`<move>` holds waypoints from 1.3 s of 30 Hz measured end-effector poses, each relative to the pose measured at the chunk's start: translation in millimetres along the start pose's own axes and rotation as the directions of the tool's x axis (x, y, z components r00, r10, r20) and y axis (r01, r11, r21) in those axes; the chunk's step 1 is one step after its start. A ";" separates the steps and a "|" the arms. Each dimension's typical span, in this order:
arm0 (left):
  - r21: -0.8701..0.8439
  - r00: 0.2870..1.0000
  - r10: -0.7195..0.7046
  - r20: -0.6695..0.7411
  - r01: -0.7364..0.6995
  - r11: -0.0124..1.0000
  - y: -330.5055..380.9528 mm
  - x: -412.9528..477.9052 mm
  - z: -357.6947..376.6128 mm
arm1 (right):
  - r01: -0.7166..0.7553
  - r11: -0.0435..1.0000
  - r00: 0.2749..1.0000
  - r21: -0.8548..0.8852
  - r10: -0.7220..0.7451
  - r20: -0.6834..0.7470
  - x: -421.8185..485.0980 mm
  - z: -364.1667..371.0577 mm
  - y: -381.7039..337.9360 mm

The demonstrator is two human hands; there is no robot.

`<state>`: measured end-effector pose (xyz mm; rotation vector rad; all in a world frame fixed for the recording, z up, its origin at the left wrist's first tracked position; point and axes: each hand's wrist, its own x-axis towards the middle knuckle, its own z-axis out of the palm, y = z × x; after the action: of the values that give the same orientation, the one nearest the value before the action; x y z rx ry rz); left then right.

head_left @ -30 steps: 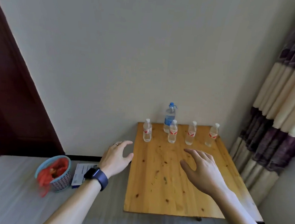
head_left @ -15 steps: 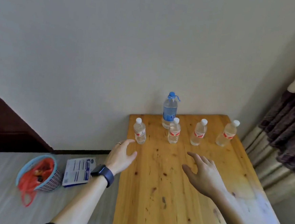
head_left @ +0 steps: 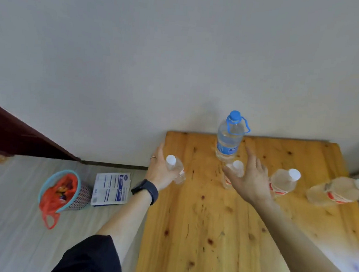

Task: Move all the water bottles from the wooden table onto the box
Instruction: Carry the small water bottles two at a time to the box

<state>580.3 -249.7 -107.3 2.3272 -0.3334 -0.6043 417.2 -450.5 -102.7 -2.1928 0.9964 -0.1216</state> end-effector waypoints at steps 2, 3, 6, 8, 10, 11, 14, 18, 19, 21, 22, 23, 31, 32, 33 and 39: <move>-0.116 0.999 -0.041 0.001 0.041 0.992 -3.6 22.8 9.5 | -0.124 0.975 0.992 0.186 0.117 0.045 24.7 10.8 5.1; -0.148 0.999 -0.051 0.002 0.051 0.988 -7.4 31.9 15.1 | -0.197 0.947 0.980 0.254 0.182 0.083 32.3 19.0 11.0; -0.135 0.997 -0.064 -0.037 0.058 0.989 -20.4 48.1 32.8 | -0.282 0.898 0.959 0.338 0.253 0.126 36.8 48.2 34.1; -0.089 0.997 -0.017 -0.076 0.010 0.996 -20.3 53.4 42.0 | -0.247 0.895 0.969 0.371 0.240 0.065 39.1 58.6 41.1; -0.048 0.995 -0.004 -0.095 0.000 0.999 -17.9 56.0 45.9 | -0.245 0.905 0.969 0.347 0.240 0.058 44.2 59.9 36.8; -0.020 0.995 -0.002 -0.095 0.000 1.000 -18.1 56.2 47.5 | -0.248 0.906 0.968 0.343 0.244 0.057 45.5 61.0 35.3; 0.012 0.996 0.029 -0.083 -0.028 1.000 -27.0 49.9 49.3 | -0.258 0.904 0.966 0.340 0.253 0.061 41.9 63.5 35.4; 0.032 0.990 0.039 -0.138 -0.035 0.999 -35.0 30.8 43.0 | -0.242 0.920 0.970 0.309 0.230 0.075 16.7 54.2 34.2; 0.028 0.988 0.038 -0.152 -0.034 0.999 -38.6 21.6 41.8 | -0.232 0.920 0.973 0.316 0.217 0.081 4.9 52.1 33.4; -0.012 0.987 0.022 -0.160 -0.024 1.000 -46.2 -5.2 40.8 | -0.228 0.913 0.974 0.339 0.211 0.085 -25.7 51.2 33.2; -0.042 0.988 0.007 -0.156 -0.014 0.999 -51.3 -21.9 40.8 | -0.227 0.909 0.974 0.350 0.212 0.080 -43.6 51.5 32.1; -0.067 0.989 -0.008 -0.149 -0.002 0.998 -56.0 -39.8 40.5 | -0.221 0.905 0.975 0.364 0.209 0.074 -61.9 52.4 29.5; 0.054 0.994 -0.029 -0.107 0.035 0.998 -90.3 -154.7 52.3 | -0.283 0.875 0.959 0.392 0.269 0.092 -187.5 90.9 24.4; 0.078 0.994 -0.013 -0.106 0.022 0.997 -95.5 -162.0 55.5 | -0.293 0.874 0.956 0.388 0.277 0.098 -198.4 97.3 27.6; 0.105 0.994 0.006 -0.108 0.006 0.994 -100.5 -168.5 58.5 | -0.305 0.870 0.952 0.387 0.288 0.102 -208.5 102.8 30.8; 0.160 0.996 -0.024 -0.084 0.038 0.986 -120.3 -187.8 69.6 | -0.338 0.877 0.941 0.340 0.303 0.153 -242.6 130.0 55.2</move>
<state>391.9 -128.3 -173.4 2.5094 -0.3191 -0.5115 259.8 -233.9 -187.0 -1.6596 1.1674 -0.0405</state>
